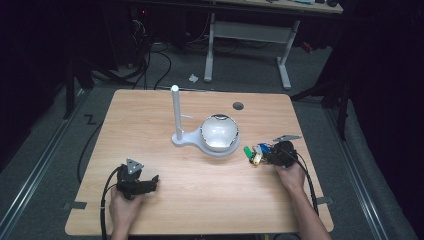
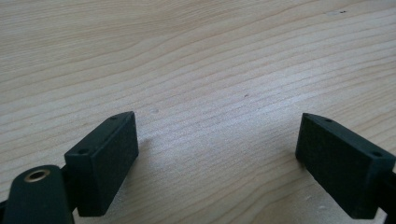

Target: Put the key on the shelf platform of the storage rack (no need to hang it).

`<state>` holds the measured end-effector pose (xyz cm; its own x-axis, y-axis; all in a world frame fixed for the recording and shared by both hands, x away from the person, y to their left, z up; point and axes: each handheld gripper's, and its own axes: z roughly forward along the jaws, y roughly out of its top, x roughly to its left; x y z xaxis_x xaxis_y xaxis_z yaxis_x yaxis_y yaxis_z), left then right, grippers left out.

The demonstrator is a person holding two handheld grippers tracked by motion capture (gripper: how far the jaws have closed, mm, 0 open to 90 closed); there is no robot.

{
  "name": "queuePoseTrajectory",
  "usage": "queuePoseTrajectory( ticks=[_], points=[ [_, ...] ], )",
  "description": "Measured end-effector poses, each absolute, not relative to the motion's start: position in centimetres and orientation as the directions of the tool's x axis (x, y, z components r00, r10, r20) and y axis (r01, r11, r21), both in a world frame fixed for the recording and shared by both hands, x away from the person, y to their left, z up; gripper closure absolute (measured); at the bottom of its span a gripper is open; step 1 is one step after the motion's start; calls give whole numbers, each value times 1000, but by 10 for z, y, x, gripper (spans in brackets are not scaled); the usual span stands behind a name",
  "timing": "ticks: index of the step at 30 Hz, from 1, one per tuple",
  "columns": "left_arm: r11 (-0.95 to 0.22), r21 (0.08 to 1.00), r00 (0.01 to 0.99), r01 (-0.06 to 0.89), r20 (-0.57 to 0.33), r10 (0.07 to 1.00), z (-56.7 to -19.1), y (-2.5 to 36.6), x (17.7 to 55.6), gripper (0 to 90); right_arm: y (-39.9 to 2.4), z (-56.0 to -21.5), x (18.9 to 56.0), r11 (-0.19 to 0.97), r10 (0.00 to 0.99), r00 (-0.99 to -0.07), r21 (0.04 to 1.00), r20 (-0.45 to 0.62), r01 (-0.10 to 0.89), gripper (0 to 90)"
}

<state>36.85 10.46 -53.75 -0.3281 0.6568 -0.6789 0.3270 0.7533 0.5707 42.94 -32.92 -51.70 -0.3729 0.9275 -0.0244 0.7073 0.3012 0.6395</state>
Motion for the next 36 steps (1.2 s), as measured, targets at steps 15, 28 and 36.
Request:
queuePoseTrajectory(
  ticks=[15,28,36],
  points=[
    [753,571,-328,327,-679,657,-537,105,369,134,-330,-517,426,307,924,-382,646,-25,699,654],
    [755,569,-330,326,-680,655,-537,104,369,134,-336,-517,425,288,915,-403,661,24,693,659],
    [755,569,-330,326,-680,655,-537,105,369,134,-338,-515,423,291,910,-414,672,26,681,666]
  ],
)
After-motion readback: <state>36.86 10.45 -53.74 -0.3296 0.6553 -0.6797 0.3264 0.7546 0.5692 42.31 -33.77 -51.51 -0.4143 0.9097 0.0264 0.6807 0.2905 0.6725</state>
